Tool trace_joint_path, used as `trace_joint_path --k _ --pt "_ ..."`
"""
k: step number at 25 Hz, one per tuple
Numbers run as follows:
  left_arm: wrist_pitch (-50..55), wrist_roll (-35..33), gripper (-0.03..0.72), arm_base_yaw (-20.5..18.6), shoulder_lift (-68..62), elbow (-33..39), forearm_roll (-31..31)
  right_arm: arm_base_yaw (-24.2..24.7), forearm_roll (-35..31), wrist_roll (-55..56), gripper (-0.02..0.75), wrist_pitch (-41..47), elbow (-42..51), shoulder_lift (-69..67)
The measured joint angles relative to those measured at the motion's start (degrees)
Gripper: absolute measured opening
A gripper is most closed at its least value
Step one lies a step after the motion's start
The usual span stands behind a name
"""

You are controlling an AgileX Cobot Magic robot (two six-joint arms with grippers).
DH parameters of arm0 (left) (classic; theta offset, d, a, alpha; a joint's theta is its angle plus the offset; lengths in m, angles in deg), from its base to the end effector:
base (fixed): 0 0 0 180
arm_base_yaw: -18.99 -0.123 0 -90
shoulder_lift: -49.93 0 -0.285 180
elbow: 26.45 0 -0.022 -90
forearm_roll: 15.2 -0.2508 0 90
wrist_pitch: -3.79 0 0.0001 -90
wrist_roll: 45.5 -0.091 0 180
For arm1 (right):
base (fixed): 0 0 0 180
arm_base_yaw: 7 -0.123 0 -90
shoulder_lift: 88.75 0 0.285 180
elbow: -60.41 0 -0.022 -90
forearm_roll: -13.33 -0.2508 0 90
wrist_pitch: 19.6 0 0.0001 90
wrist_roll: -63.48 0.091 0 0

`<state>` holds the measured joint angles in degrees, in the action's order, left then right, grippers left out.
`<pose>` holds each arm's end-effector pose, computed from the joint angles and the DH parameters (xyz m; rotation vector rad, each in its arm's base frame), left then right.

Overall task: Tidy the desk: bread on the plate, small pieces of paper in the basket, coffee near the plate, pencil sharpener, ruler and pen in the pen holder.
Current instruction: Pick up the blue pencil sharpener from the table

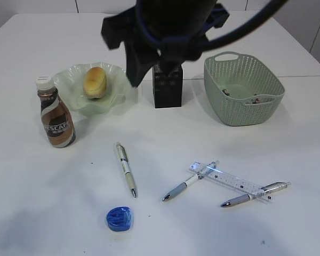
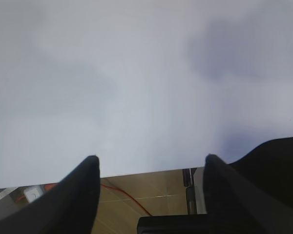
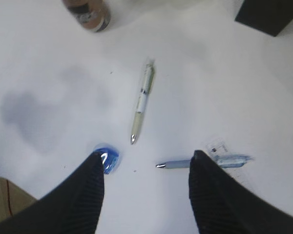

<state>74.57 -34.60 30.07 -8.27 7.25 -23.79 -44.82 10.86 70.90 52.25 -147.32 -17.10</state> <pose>0.1283 -0.0120 0.2930 0.0436 2.8142 0.1246 0.2944 0.2332 0.3754 -0.7030 2.6049 0.3093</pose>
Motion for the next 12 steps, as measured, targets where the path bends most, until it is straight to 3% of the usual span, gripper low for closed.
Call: trace_joint_path --k 5,12 --pt "0.0 0.0 0.467 0.0 0.0 0.0 0.2 -4.8 0.2 -0.8 0.440 0.0 5.6 0.0" --pt "0.0 0.0 0.467 0.0 0.0 0.0 0.3 -5.2 1.0 -1.9 0.440 -0.1 9.4 0.0"
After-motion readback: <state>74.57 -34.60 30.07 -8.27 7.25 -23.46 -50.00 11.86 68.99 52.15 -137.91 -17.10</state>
